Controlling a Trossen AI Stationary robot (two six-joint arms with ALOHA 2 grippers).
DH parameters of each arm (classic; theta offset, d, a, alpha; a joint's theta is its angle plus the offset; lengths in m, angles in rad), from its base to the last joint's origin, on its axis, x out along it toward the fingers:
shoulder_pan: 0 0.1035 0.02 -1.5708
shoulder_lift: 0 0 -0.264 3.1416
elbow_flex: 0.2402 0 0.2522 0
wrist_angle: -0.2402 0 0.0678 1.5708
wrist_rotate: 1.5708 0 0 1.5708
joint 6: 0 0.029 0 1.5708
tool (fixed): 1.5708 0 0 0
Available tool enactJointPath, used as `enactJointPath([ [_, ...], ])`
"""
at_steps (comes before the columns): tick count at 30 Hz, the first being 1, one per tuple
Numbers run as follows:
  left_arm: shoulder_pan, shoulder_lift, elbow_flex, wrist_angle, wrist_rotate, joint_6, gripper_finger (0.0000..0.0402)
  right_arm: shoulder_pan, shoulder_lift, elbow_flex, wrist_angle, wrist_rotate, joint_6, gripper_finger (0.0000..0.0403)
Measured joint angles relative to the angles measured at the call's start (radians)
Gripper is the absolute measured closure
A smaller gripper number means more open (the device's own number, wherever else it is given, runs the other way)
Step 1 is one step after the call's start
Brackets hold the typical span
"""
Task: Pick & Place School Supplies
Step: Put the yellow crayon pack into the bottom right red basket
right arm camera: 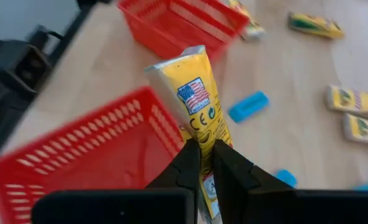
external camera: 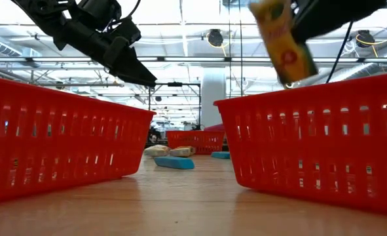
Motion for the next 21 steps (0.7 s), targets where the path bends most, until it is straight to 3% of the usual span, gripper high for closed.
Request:
enactJointPath([
  [11, 0.000, 0.000, 0.000, -0.002, -0.001, -0.013, 0.0078, 0.107, 0.061, 0.014, 0.099, -0.092, 0.164, 0.0388],
  [21, -0.002, 0.000, 0.000, -0.001, -0.001, -0.021, 0.0078, 0.105, 0.184, 0.014, 0.100, -0.145, 0.346, 0.0388],
])
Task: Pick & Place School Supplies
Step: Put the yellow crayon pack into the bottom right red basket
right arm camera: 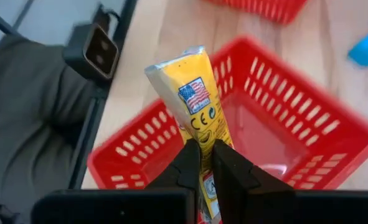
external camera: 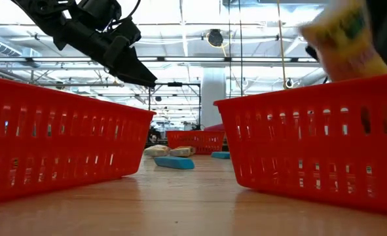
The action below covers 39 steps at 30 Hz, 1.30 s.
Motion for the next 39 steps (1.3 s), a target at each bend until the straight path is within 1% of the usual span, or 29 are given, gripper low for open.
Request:
enactJointPath([
  [4, 0.000, 0.000, 0.000, 0.000, 0.000, -0.002, 0.0078, -0.007, 0.015, 0.000, -0.019, -0.012, 0.036, 0.0388],
  [6, 0.000, 0.000, 0.000, 0.000, 0.000, -0.002, 0.0078, -0.008, 0.015, 0.000, -0.032, -0.015, 0.043, 0.0378],
  [8, 0.000, 0.000, 0.000, 0.000, 0.000, -0.002, 0.0078, -0.008, 0.015, 0.000, -0.036, -0.014, 0.034, 0.0348],
  [13, 0.000, 0.000, 0.000, 0.000, 0.000, -0.002, 0.0078, -0.013, 0.015, 0.000, -0.035, -0.011, 0.007, 0.0258],
  [16, 0.000, 0.000, 0.000, 0.001, 0.000, 0.000, 0.0078, -0.022, 0.015, 0.000, -0.035, -0.009, -0.004, 0.0214],
  [19, 0.000, 0.000, 0.000, 0.000, 0.000, 0.000, 0.0078, -0.035, 0.015, 0.000, -0.030, -0.005, -0.027, 0.0185],
  [22, 0.000, 0.000, 0.000, -0.018, 0.000, -0.017, 0.0078, -0.049, 0.013, 0.000, -0.024, 0.031, -0.075, 0.0174],
  [23, 0.000, 0.000, 0.000, -0.032, -0.005, -0.029, 0.0078, -0.054, 0.008, 0.000, -0.030, 0.051, -0.100, 0.0173],
  [26, -0.001, 0.000, 0.000, -0.087, -0.065, -0.090, 0.0078, -0.084, -0.017, 0.000, -0.043, 0.127, -0.181, 0.0172],
  [28, -0.001, 0.000, 0.000, -0.132, -0.101, -0.149, 0.0078, -0.106, -0.049, -0.001, -0.076, 0.232, -0.227, 0.0172],
  [32, -0.018, 0.000, 0.000, -0.214, -0.110, -0.291, 0.0078, -0.137, -0.122, -0.001, -0.139, 0.467, -0.315, 0.0172],
  [33, -0.032, 0.000, 0.000, -0.236, -0.120, -0.330, 0.0078, -0.138, -0.140, -0.001, -0.151, 0.518, -0.340, 0.0172],
  [36, -0.092, 0.000, 0.001, -0.322, -0.186, -0.441, 0.0078, -0.135, -0.187, -0.001, -0.175, 0.623, -0.392, 0.0172],
  [39, -0.177, 0.000, 0.001, -0.430, -0.268, -0.571, 0.0078, -0.118, -0.221, -0.003, -0.215, 0.662, -0.406, 0.0172],
])
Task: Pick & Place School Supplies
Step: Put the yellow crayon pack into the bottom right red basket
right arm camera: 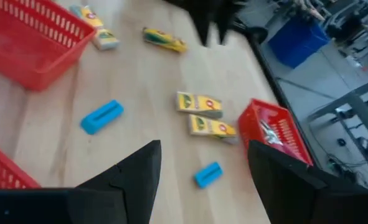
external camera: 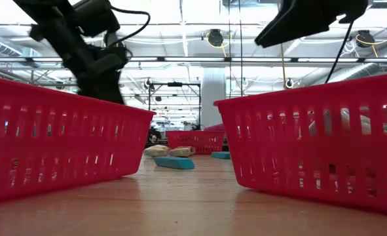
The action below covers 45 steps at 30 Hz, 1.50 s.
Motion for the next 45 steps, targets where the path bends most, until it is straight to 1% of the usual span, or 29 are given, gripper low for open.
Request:
enactJointPath([
  [5, -0.161, 0.000, 0.000, -0.206, -0.120, -0.274, 0.0078, 0.030, -0.043, -0.058, -0.007, 0.017, 0.016, 0.0172],
  [7, -0.217, 0.000, 0.000, -0.264, -0.156, -0.389, 0.0078, 0.034, -0.057, -0.087, -0.002, 0.017, 0.032, 0.0172],
  [10, -0.277, 0.007, 0.000, -0.292, -0.177, -0.521, 0.0078, 0.034, -0.071, -0.130, 0.000, 0.014, 0.059, 0.0172],
  [14, -0.316, 0.011, 0.000, -0.300, -0.178, -0.628, 0.0078, 0.034, -0.077, -0.169, 0.031, 0.011, 0.064, 0.0172],
  [19, -0.332, 0.067, 0.000, -0.345, -0.169, -0.706, 0.0078, 0.048, -0.077, -0.177, 0.042, 0.009, 0.063, 0.0176],
  [22, -0.330, 0.122, -0.001, -0.360, -0.155, -0.722, 0.0078, 0.061, -0.077, -0.177, 0.046, 0.009, 0.059, 0.0178],
  [26, -0.315, 0.183, 0.000, -0.329, -0.121, -0.720, 0.0078, 0.068, -0.077, -0.177, 0.053, 0.009, 0.057, 0.0179],
  [30, -0.306, 0.250, 0.000, -0.253, -0.086, -0.695, 0.0078, 0.068, -0.077, -0.177, 0.058, 0.008, 0.056, 0.0179],
  [34, -0.306, 0.304, 0.004, -0.211, -0.092, -0.677, 0.0082, 0.068, -0.077, -0.177, 0.066, 0.008, 0.057, 0.0179],
  [36, -0.306, 0.318, 0.005, -0.202, -0.104, -0.683, 0.0100, 0.068, -0.077, -0.177, 0.075, 0.008, 0.058, 0.0179],
  [39, -0.312, 0.320, 0.004, -0.195, -0.133, -0.685, 0.0155, 0.068, -0.077, -0.177, 0.079, 0.008, 0.060, 0.0179],
  [42, -0.325, 0.314, 0.003, -0.190, -0.167, -0.673, 0.0234, 0.068, -0.077, -0.177, 0.085, 0.008, 0.061, 0.0179],
  [45, -0.339, 0.314, 0.003, -0.188, -0.198, -0.643, 0.0328, 0.068, -0.077, -0.177, 0.087, 0.008, 0.073, 0.0179],
])
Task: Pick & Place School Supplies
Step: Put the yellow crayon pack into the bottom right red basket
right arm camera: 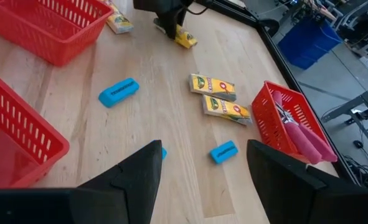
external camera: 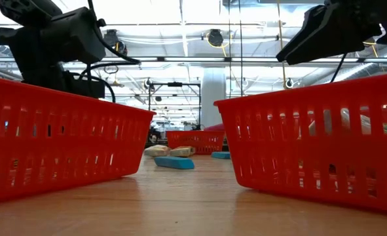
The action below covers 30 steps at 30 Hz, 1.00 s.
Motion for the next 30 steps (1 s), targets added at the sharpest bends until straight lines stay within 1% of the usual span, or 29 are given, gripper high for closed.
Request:
enactJointPath([
  [1, -0.004, 0.000, 0.000, 0.001, -0.008, 0.013, 0.0335, 0.000, 0.000, 0.000, 0.000, 0.000, 0.006, 0.0179],
  [4, -0.011, 0.001, 0.000, 0.003, -0.023, 0.064, 0.0335, -0.001, 0.000, -0.010, 0.023, 0.000, 0.014, 0.0179],
  [7, -0.001, 0.003, 0.015, -0.005, -0.023, 0.134, 0.0335, -0.001, 0.000, -0.036, 0.080, 0.000, 0.010, 0.0179],
  [9, 0.004, 0.005, 0.038, -0.007, -0.031, 0.187, 0.0335, -0.003, 0.000, -0.063, 0.146, 0.000, -0.003, 0.0179],
  [13, 0.015, 0.004, 0.115, -0.003, -0.085, 0.324, 0.0335, -0.015, 0.000, -0.123, 0.274, -0.008, -0.032, 0.0179],
  [18, 0.024, 0.003, 0.222, 0.013, -0.107, 0.494, 0.0335, -0.040, 0.000, -0.201, 0.498, -0.079, -0.103, 0.0179],
  [20, 0.023, 0.003, 0.255, 0.052, -0.108, 0.566, 0.0335, -0.045, 0.000, -0.229, 0.589, -0.101, -0.141, 0.0179],
  [22, 0.017, 0.003, 0.280, 0.125, -0.108, 0.638, 0.0335, -0.048, 0.000, -0.250, 0.654, -0.105, -0.167, 0.0179],
  [25, 0.005, 0.003, 0.308, 0.236, -0.072, 0.737, 0.0335, -0.049, 0.000, -0.258, 0.680, -0.109, -0.170, 0.0179],
  [30, -0.009, 0.007, 0.315, 0.404, 0.011, 0.838, 0.0335, -0.070, 0.000, -0.261, 0.698, -0.212, -0.110, 0.0179],
])
